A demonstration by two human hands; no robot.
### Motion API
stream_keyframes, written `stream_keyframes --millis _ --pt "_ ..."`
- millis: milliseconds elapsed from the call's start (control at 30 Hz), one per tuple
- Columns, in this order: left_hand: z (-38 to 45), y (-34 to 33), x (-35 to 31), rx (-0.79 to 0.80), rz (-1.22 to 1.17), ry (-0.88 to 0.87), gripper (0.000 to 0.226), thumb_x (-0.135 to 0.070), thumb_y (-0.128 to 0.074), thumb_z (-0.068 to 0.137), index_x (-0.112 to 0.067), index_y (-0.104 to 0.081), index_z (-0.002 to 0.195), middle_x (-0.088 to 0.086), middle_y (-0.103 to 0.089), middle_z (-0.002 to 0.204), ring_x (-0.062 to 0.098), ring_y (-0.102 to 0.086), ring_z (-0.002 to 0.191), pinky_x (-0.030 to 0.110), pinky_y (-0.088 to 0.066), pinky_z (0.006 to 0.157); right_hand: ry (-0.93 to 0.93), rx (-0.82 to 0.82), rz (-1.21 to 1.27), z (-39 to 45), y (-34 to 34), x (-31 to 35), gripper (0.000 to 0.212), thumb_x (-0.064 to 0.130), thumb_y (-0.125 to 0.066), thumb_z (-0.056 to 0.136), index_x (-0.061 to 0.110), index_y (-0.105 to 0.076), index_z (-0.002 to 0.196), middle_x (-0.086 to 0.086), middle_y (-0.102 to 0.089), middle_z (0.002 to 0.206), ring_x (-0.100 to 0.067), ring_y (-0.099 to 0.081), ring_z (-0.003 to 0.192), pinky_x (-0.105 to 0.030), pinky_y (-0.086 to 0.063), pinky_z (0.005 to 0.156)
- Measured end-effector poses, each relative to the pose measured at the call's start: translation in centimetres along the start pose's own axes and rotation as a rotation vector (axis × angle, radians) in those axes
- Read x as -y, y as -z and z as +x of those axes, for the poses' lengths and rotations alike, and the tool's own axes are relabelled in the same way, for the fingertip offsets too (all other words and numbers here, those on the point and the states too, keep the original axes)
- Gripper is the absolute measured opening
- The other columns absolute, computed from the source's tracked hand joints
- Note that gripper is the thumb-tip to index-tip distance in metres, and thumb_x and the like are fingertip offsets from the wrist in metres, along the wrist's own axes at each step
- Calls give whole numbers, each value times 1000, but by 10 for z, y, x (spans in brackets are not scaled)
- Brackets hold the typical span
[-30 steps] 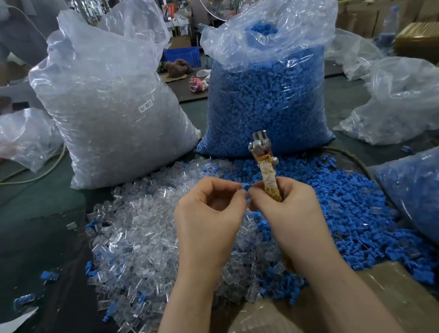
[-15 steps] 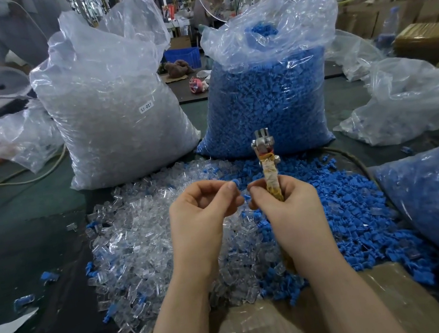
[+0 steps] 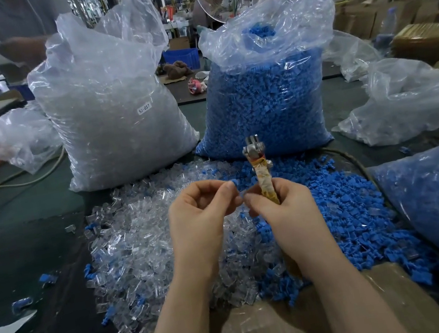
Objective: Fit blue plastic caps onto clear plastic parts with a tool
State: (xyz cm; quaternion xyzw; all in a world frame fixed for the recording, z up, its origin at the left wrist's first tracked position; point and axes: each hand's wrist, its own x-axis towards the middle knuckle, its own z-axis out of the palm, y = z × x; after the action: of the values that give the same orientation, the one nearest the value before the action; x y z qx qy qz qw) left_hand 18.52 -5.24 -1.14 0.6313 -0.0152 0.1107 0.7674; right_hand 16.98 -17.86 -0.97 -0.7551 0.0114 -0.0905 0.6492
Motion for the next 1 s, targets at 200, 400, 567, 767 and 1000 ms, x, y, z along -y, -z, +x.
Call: stream_keyframes --millis 200,400,567,767,1000 --pt "5 5 -2 -56 -136 36 7 -7 -70 88 -10 -69 81 6 -74 71 15 -71 66 20 -56 65 -92 307 -155 1 17 -2 23 37 -64 71 19 -66 85 9 -61 66 0 -52 57 -16 -39 55" --pt "6 6 -3 -60 -125 26 8 -7 -68 89 -9 -68 81 1 -71 66 10 -69 63 19 -55 63 -106 408 -198 1 17 -3 27 38 -62 67 20 -64 86 9 -56 69 -3 -51 62 -22 -38 60" --pt "7 9 -3 -39 -136 38 6 -8 -68 88 -10 -69 82 0 -71 68 10 -68 64 19 -55 63 -94 435 -196 0 18 -1 30 37 -61 67 17 -63 90 7 -56 75 -6 -52 68 -28 -40 67" --pt "7 13 -5 6 -144 49 11 -18 -73 79 -9 -69 84 3 -72 73 12 -68 66 20 -55 65 -92 455 -190 -1 17 -2 32 36 -60 66 18 -60 94 4 -56 82 -12 -54 78 -41 -46 78" --pt "7 13 -5 27 -124 46 20 -25 -73 70 -10 -70 83 10 -73 78 16 -68 68 21 -55 65 -66 477 -192 -1 16 -5 20 32 -57 67 22 -55 85 8 -51 75 -11 -47 70 -37 -40 70"
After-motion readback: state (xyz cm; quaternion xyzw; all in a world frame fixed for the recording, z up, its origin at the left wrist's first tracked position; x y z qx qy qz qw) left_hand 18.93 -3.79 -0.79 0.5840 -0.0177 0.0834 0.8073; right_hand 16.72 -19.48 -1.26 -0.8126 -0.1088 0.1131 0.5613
